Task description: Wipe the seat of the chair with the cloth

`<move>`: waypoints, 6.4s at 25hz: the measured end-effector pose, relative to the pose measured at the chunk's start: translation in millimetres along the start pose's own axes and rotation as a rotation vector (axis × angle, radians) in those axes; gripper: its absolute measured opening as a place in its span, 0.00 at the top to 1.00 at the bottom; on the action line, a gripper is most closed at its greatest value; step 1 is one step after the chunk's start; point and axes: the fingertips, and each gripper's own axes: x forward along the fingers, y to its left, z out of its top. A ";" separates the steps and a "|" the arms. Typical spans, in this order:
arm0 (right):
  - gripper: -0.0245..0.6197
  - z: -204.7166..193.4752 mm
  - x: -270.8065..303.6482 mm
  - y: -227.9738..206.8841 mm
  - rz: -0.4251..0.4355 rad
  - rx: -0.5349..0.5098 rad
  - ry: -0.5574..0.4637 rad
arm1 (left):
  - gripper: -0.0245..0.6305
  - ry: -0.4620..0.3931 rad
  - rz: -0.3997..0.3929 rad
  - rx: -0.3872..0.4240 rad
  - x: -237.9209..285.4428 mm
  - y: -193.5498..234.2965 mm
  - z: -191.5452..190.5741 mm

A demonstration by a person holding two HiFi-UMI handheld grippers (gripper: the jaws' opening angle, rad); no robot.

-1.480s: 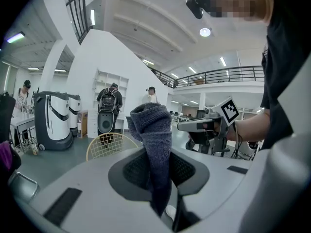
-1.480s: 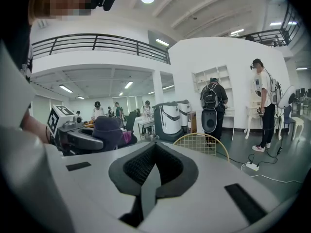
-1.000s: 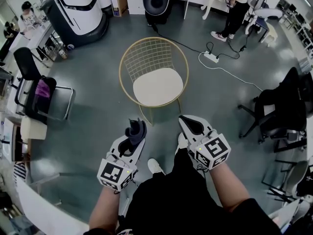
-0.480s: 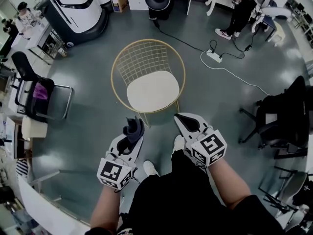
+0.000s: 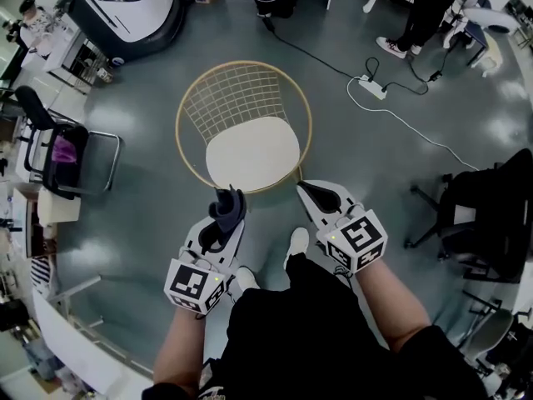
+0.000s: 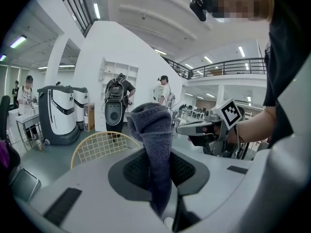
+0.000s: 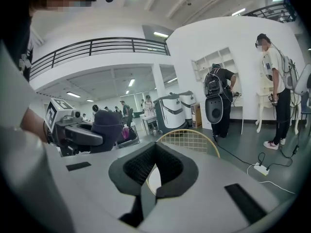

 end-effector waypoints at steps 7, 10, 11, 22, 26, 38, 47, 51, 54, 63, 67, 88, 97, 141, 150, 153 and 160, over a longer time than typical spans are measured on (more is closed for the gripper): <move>0.94 1.5 3.1 -70.4 0.013 0.025 -0.002 | 0.82 0.042 0.023 -0.003 64.6 -14.2 17.1; 0.94 2.1 6.8 -92.7 0.008 0.031 0.000 | 0.82 0.055 0.022 -0.006 86.3 -14.2 21.0; 0.94 2.1 7.4 -98.7 0.007 0.031 0.001 | 0.82 0.058 0.023 -0.009 92.5 -14.2 21.6; 0.94 -19.9 19.9 -138.0 -0.036 0.059 0.011 | 0.82 0.076 -0.002 -0.075 152.2 -4.2 -0.8; 0.94 -34.2 31.9 -148.4 -0.057 0.072 0.019 | 0.82 0.087 -0.031 -0.091 178.9 2.6 -15.9; 0.94 -98.9 108.4 -176.0 -0.112 0.124 0.083 | 0.82 0.146 -0.089 -0.170 266.7 62.9 -98.8; 0.94 -162.4 156.8 -213.4 -0.135 0.158 0.121 | 0.82 0.233 -0.112 -0.223 341.4 89.5 -182.0; 0.94 -193.4 173.9 -231.7 -0.145 0.171 0.139 | 0.82 0.264 -0.117 -0.252 371.1 93.5 -215.1; 0.94 -215.3 186.2 -241.3 -0.151 0.178 0.160 | 0.82 0.288 -0.119 -0.277 388.7 96.3 -239.0; 0.94 -274.4 213.0 -262.7 -0.177 0.215 0.199 | 0.82 0.345 -0.132 -0.415 436.1 101.0 -311.7; 0.94 -277.0 218.5 -269.7 -0.188 0.227 0.211 | 0.82 0.377 -0.134 -0.441 448.4 102.9 -320.3; 0.94 -294.7 236.8 -258.4 -0.181 0.232 0.243 | 0.83 0.443 -0.011 -0.520 433.2 137.3 -360.3; 0.94 -293.0 241.5 -252.7 -0.145 0.230 0.247 | 0.83 0.478 0.128 -0.578 402.5 161.4 -380.0; 0.94 -237.6 346.0 -146.6 0.041 0.155 0.280 | 0.83 0.605 0.505 -0.645 206.4 302.1 -413.5; 0.94 -234.9 344.6 -156.8 0.025 0.166 0.273 | 0.83 0.594 0.521 -0.590 203.5 309.1 -400.1; 0.94 -248.0 338.7 -166.6 0.006 0.179 0.273 | 0.83 0.586 0.516 -0.580 210.2 308.5 -403.4; 0.94 -255.3 311.7 -196.6 -0.056 0.207 0.264 | 0.83 0.491 0.405 -0.571 255.7 288.7 -371.5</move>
